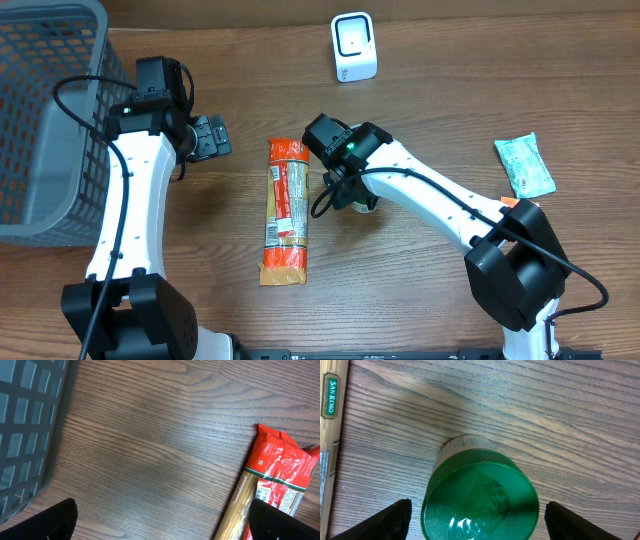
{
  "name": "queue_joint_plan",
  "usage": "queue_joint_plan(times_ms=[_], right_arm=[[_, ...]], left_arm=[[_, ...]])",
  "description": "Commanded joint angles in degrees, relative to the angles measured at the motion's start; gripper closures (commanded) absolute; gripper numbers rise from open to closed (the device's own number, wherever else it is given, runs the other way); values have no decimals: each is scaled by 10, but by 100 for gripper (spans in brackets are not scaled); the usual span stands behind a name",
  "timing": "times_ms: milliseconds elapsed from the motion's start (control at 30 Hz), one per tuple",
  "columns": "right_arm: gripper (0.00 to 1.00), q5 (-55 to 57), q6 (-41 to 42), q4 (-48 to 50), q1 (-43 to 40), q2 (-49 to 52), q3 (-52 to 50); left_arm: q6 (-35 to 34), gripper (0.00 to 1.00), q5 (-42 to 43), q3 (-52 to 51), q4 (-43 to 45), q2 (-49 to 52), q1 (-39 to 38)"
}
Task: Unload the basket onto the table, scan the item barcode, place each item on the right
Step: 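Lower the right gripper around the green-lidded jar and close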
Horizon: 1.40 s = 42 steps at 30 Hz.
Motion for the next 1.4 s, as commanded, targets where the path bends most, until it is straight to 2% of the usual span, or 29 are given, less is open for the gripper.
queue_joint_plan(times_ms=[0, 200, 333, 667, 867, 1367], right_arm=[[12, -1, 3, 2, -1, -13, -6], [12, -28, 74, 1, -1, -13, -6], [16, -27, 115, 1, -1, -13, -6], [18, -30, 133, 1, -1, -13, -6], [18, -29, 222, -15, 0, -13, -6], [18, -28, 279, -8, 0, -13, -6]], left_arm=[[5, 0, -3, -4, 0, 0, 2], [5, 0, -3, -4, 1, 0, 2], [5, 0, -3, -4, 1, 0, 2], [5, 0, -3, -4, 0, 0, 2], [5, 0, -3, -3, 1, 0, 2], [5, 0, -3, -3, 1, 0, 2]])
